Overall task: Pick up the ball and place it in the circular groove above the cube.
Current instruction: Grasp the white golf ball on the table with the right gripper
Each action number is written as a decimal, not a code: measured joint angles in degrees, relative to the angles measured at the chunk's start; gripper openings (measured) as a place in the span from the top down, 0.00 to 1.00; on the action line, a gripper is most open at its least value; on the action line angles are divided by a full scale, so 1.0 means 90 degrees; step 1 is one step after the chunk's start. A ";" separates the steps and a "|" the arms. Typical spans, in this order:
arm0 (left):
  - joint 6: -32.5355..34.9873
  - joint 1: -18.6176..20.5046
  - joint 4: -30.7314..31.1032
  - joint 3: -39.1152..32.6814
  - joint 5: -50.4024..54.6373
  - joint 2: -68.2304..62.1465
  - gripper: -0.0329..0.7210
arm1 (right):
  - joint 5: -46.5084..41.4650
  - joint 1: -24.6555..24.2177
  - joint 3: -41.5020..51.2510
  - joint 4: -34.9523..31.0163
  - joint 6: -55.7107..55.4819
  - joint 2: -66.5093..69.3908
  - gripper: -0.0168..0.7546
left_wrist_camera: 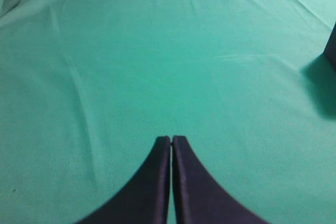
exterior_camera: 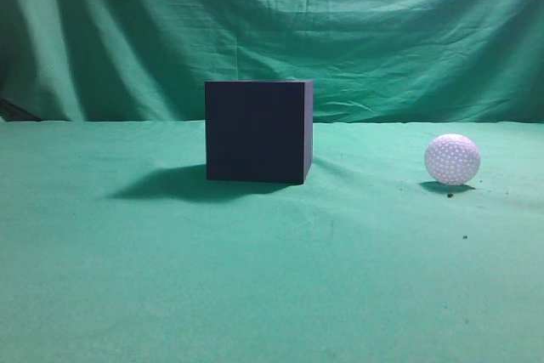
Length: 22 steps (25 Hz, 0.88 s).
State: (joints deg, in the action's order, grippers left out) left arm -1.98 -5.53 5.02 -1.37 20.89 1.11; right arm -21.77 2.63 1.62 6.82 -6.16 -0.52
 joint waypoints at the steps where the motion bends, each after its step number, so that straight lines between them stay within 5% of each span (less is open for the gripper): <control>1: 0.0000 0.0000 0.0000 0.0000 0.0000 0.0000 0.96 | 0.0000 0.0000 0.0000 0.0000 0.0000 0.0000 0.91; 22: 0.0000 0.0000 0.0000 0.0000 0.0000 0.0000 0.96 | 0.0203 0.0000 0.0011 0.0125 -0.0014 0.0000 0.91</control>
State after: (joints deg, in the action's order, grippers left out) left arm -1.98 -5.53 5.02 -1.37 20.89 1.11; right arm -19.95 2.63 1.72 7.95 -6.29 -0.52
